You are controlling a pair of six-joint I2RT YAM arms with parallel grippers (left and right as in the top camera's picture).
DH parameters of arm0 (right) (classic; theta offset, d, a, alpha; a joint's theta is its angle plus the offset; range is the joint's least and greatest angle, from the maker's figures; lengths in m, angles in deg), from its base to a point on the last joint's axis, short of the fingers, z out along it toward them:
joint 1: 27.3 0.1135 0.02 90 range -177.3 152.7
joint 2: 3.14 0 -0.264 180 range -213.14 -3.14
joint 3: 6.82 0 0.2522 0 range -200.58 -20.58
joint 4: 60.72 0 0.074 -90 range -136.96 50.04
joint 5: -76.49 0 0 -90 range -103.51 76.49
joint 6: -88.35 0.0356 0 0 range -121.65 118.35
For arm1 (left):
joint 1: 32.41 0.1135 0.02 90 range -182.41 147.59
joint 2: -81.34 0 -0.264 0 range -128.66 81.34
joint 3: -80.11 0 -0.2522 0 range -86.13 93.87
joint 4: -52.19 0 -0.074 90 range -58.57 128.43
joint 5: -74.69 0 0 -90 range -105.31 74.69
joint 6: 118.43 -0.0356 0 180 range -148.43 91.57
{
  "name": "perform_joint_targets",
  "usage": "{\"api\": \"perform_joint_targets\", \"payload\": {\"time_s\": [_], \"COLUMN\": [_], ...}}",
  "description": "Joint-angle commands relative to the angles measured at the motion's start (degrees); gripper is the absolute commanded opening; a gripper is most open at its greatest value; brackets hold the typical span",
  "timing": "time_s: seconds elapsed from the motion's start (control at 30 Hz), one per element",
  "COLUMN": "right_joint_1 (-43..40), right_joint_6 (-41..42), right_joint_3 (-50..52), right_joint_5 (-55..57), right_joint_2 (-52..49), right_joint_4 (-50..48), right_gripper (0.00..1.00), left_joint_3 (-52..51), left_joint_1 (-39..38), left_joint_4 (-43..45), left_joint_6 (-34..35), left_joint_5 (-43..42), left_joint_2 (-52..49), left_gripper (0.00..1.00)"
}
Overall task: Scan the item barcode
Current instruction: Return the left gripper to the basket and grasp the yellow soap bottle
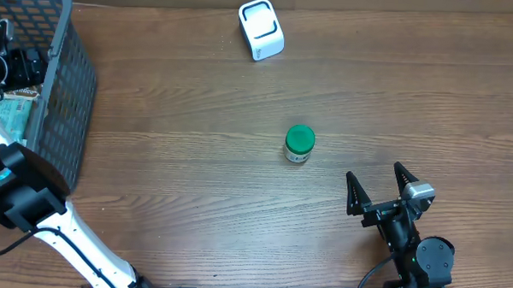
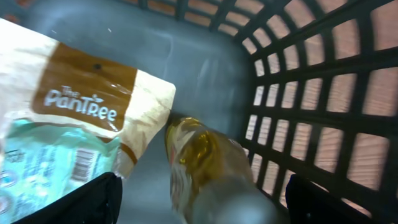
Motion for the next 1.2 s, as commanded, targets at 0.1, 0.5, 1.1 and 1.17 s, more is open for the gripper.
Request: {"api": "perform_joint_targets", "payload": {"time_s": [0.1, 0.5, 1.1, 1.17], "right_joint_1": [-0.22, -0.22, -0.22, -0.22], "right_joint_6": [0.22, 0.22, 0.22, 0.22], "right_joint_3": [0.61, 0.61, 0.61, 0.61], "right_joint_5": [0.52, 0.52, 0.52, 0.55], "right_joint_2": [0.46, 0.46, 0.46, 0.46], "right_joint_4": [-0.22, -0.22, -0.22, -0.22], "right_gripper": [1.00, 1.00, 1.00, 1.00], "left_joint_3": [-0.63, -0.72, 4.35, 5.75], "left_joint_1": [-0.96, -2.29, -2.62, -2.62], "left_joint_4": [0.37, 0.55, 3.78, 5.40], "left_joint_6": [-1.49, -1.25, 10.80, 13.20], "left_joint_5": [-0.81, 2.34, 6.25, 6.23], "left_joint_2": [-2.80, -3.37, 8.41, 11.80], "left_gripper": [0.82, 0.58, 0.20, 0.17]}}
